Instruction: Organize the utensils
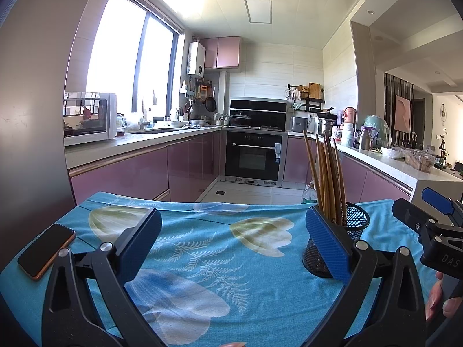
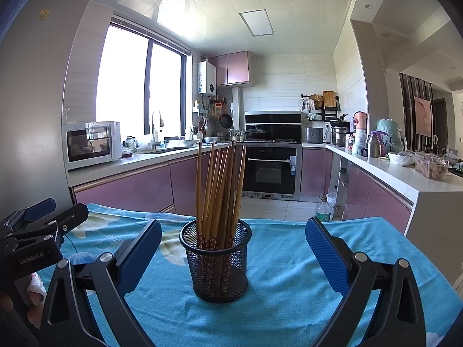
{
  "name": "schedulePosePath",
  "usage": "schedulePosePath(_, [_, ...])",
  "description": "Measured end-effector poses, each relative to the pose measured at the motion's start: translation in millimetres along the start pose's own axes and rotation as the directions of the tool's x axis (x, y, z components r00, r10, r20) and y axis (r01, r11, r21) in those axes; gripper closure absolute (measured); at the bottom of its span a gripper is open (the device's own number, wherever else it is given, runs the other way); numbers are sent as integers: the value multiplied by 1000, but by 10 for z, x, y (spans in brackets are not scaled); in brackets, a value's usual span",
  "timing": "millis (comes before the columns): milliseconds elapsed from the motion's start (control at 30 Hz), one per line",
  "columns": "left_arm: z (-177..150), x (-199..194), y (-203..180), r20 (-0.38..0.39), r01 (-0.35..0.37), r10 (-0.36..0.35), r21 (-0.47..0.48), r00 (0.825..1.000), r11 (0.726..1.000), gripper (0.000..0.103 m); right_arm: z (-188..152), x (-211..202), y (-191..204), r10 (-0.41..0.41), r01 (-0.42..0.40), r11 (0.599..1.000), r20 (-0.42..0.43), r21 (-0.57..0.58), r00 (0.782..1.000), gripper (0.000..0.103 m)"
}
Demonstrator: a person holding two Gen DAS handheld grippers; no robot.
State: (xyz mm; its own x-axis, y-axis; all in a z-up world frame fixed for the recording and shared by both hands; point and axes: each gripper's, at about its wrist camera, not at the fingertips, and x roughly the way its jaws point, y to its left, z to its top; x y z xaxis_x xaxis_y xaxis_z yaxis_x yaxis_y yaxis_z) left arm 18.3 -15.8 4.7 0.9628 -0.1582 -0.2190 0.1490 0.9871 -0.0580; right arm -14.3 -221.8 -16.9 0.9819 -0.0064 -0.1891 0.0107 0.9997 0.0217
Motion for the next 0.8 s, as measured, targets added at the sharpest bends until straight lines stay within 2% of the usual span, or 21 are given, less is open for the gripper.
schedulePosePath(800, [7, 0, -2, -1, 0, 0, 1, 1000, 1000, 5, 22, -19, -22, 0, 0, 1000, -2, 2, 1000, 7])
